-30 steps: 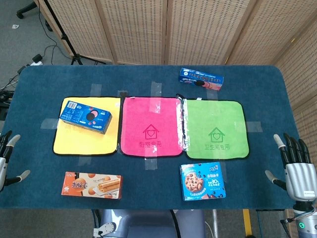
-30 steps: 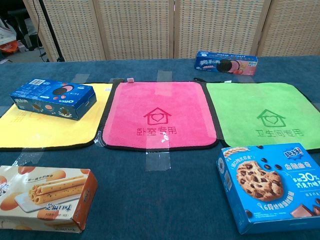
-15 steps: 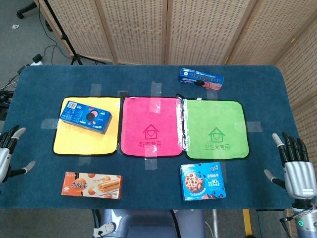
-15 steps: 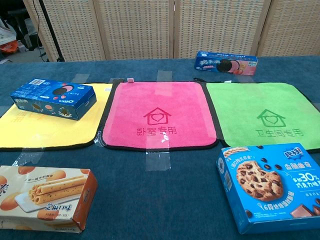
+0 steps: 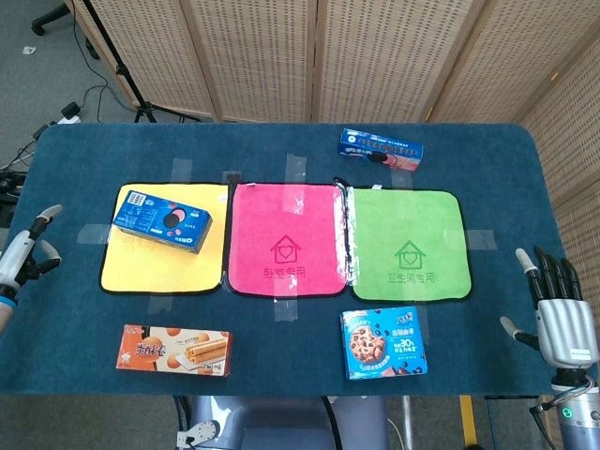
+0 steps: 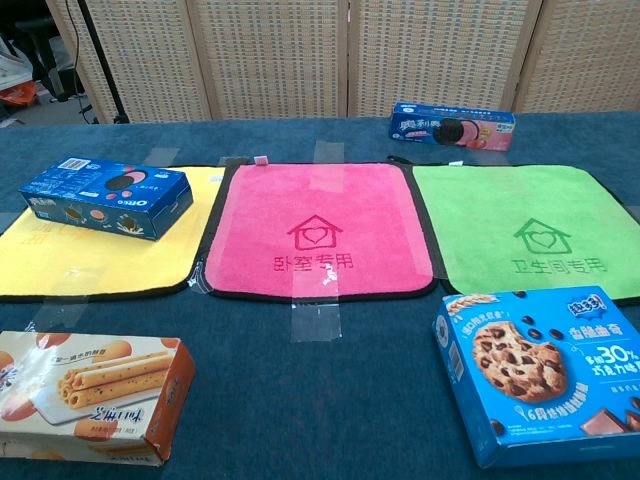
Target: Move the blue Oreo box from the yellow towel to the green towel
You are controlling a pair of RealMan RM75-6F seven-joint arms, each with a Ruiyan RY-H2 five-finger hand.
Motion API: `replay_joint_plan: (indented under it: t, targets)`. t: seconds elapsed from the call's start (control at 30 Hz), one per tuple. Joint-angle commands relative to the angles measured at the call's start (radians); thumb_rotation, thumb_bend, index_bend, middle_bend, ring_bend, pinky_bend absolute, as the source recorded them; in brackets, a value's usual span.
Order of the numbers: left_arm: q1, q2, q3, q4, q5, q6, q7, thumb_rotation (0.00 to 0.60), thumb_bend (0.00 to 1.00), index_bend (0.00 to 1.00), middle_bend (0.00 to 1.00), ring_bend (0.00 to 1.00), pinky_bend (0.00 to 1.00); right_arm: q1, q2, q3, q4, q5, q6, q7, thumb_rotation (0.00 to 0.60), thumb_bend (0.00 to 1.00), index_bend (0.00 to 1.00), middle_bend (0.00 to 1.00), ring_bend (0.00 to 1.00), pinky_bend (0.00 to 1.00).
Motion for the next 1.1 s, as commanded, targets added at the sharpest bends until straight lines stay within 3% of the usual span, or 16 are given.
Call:
replay_joint_plan:
  t: [0.03, 0.23, 0.33, 0.53, 0.73, 0.93, 1.1]
  targets:
    - [-0.079, -0.055, -0.027, 0.082, -0.076, -0.131, -0.029, 0.6, 1.0, 0.0, 0.0, 0.0, 0.0, 0.003, -0.004, 0.0, 0.005, 0.006, -0.008, -0.003, 0.6, 0.0, 0.0, 0.0, 0.0, 0.0]
    - [-0.145, -0.126, -0.09, 0.172, -0.138, -0.298, -0.165, 0.6, 1.0, 0.0, 0.0, 0.0, 0.0, 0.007, -0.01, 0.005, 0.015, 0.026, -0.021, -0.007, 0.6, 0.0, 0.0, 0.0, 0.0, 0.0]
    - [-0.164, -0.171, -0.102, 0.247, -0.152, -0.316, -0.157, 0.6, 1.0, 0.0, 0.0, 0.0, 0.0, 0.009, -0.011, 0.008, 0.021, 0.039, -0.03, -0.001, 0.6, 0.0, 0.0, 0.0, 0.0, 0.0]
    - [-0.201, -0.203, -0.165, 0.299, -0.189, -0.451, -0.24, 0.6, 1.0, 0.0, 0.0, 0.0, 0.0, 0.011, -0.011, 0.011, 0.032, 0.055, -0.043, 0.014, 0.6, 0.0, 0.0, 0.0, 0.0, 0.0]
    - [-0.248, -0.3, -0.204, 0.426, -0.21, -0.543, -0.244, 0.6, 1.0, 0.0, 0.0, 0.0, 0.0, 0.012, -0.013, 0.016, 0.04, 0.069, -0.048, 0.015, 0.6, 0.0, 0.0, 0.0, 0.0, 0.0]
    - [-0.267, -0.362, -0.243, 0.485, -0.194, -0.579, -0.216, 0.6, 1.0, 0.0, 0.0, 0.0, 0.0, 0.013, -0.017, 0.016, 0.045, 0.078, -0.054, 0.012, 0.6, 0.0, 0.0, 0.0, 0.0, 0.0]
    - [-0.254, -0.378, -0.287, 0.427, -0.178, -0.575, -0.201, 0.6, 1.0, 0.0, 0.0, 0.0, 0.0, 0.012, -0.016, 0.016, 0.044, 0.078, -0.051, 0.015, 0.6, 0.0, 0.0, 0.0, 0.0, 0.0]
